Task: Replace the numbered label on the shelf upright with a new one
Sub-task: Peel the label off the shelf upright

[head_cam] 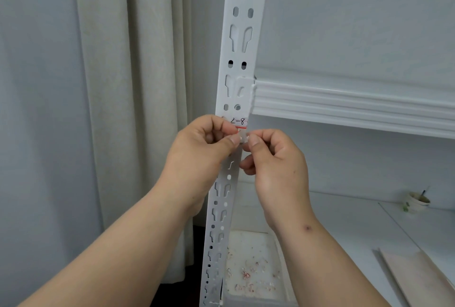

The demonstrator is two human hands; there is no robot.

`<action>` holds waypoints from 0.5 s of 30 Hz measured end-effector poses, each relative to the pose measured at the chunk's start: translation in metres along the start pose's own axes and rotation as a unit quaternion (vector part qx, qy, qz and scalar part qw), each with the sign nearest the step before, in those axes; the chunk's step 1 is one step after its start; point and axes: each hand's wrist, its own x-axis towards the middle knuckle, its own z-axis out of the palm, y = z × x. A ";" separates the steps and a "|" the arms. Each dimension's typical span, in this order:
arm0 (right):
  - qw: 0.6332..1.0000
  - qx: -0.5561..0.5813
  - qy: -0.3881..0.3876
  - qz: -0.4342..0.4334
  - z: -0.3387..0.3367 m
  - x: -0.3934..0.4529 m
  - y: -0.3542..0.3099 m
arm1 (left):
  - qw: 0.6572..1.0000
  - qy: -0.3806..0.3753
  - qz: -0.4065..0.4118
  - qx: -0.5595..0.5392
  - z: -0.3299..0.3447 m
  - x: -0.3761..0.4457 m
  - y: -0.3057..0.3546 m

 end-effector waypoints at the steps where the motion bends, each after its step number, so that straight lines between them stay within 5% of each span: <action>1: 1.000 0.002 -0.004 0.006 0.000 0.000 -0.001 | 1.000 -0.008 -0.001 -0.003 0.000 -0.001 0.000; 15: 0.984 0.125 -0.072 0.105 -0.007 -0.005 -0.003 | 1.000 -0.007 -0.007 0.021 0.005 -0.010 -0.002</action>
